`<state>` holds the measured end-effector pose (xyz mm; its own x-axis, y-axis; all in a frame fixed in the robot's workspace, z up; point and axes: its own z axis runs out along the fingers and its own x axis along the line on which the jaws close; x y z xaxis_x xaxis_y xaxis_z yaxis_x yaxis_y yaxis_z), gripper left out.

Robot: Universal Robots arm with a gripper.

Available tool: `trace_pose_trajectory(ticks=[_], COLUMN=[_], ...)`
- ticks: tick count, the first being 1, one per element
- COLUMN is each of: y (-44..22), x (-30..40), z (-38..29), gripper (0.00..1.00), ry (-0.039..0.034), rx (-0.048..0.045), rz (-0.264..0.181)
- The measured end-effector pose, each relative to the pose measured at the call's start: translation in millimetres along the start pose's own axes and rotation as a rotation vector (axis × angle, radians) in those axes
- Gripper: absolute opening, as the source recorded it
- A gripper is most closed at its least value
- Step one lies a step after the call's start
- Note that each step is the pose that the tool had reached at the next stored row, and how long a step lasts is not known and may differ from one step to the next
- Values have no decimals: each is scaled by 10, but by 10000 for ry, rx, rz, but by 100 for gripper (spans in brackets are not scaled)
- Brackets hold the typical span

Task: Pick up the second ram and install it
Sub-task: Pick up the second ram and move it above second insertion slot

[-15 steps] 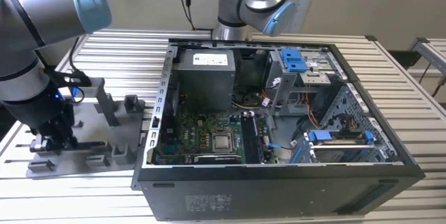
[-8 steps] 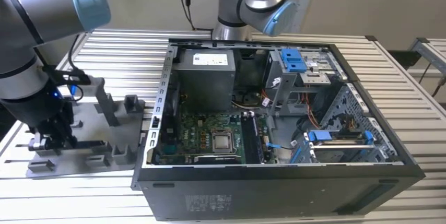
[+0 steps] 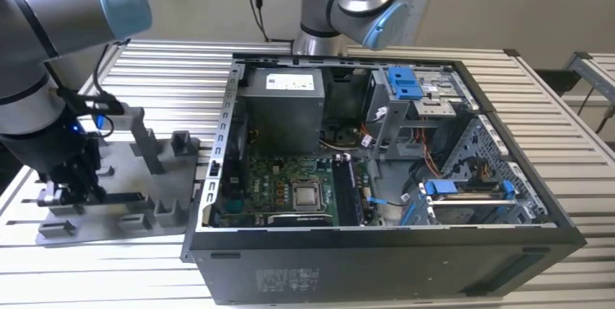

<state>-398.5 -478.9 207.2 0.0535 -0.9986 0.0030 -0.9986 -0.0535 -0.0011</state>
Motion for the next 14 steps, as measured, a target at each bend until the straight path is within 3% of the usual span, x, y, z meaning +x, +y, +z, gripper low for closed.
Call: trace_pose_trajectory(ticks=[14], y=[0], x=[0], z=[-78], gripper=[14], ry=[1], rx=[-1], rz=[0])
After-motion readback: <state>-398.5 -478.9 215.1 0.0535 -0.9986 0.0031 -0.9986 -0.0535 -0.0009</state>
